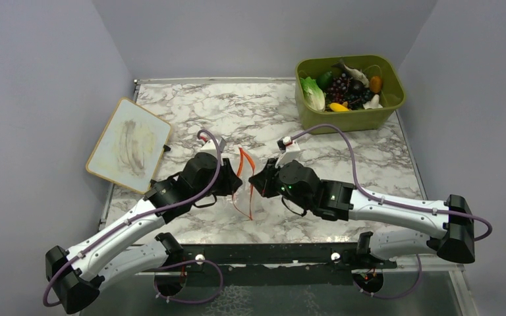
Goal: Place the food in the zip-top bag and seal the zipper
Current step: Open the zipper of the food storage bag at the center of the board.
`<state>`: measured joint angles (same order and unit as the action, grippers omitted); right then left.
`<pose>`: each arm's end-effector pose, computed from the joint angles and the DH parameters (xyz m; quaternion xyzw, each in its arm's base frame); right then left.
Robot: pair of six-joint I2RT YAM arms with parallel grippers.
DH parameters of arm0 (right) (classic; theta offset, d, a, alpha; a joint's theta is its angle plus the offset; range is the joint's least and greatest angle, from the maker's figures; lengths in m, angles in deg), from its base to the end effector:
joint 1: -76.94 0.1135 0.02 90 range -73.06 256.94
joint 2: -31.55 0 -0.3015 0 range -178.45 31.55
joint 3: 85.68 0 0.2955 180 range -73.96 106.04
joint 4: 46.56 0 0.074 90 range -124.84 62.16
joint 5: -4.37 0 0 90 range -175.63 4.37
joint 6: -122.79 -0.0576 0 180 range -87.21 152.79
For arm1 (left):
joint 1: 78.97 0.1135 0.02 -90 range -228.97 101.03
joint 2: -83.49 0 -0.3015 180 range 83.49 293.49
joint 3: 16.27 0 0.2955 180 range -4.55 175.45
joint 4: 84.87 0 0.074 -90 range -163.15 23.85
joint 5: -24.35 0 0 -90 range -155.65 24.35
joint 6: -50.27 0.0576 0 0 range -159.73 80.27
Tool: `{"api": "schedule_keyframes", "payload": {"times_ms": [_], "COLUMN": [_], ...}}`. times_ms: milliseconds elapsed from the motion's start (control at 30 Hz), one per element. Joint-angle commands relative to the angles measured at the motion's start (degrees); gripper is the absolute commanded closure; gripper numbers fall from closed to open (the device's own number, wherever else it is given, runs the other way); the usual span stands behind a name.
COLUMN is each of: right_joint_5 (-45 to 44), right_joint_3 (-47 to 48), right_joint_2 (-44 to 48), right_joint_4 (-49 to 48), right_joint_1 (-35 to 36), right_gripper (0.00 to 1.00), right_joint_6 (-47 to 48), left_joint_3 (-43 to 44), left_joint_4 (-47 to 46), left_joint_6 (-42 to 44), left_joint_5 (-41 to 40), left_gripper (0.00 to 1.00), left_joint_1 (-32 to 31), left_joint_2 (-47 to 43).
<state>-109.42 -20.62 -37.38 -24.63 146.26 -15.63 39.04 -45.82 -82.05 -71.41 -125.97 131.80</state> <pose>0.1349 0.2917 0.3198 -0.0426 0.8350 0.3548 0.4183 0.1570 -0.1599 0.3050 0.0114 0.8740 -0.3088 0.3750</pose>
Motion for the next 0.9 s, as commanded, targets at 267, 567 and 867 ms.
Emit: {"api": "schedule_keyframes", "payload": {"times_ms": [267,567,867], "right_joint_5": [-11.42,-10.65,-5.77], "right_joint_3": [-2.38,-7.77,-5.30], "right_joint_2": [4.16,9.85,9.18], "right_joint_4": [8.39,9.43,4.91], "right_joint_1": [0.25,0.29,0.29], "right_gripper": [0.99,0.99,0.76], "right_joint_6": [-0.82,-5.00,0.05], "left_joint_3": [3.25,5.54,3.52], "left_joint_4": [1.29,0.40,-10.29], "left_joint_6": [3.83,9.19,17.59], "left_joint_5": [-8.10,-17.73,-7.86], "left_gripper": [1.00,1.00,1.00], "left_joint_1": [-0.20,-0.19,-0.19], "left_joint_2": [-2.61,-1.74,-0.87]}}
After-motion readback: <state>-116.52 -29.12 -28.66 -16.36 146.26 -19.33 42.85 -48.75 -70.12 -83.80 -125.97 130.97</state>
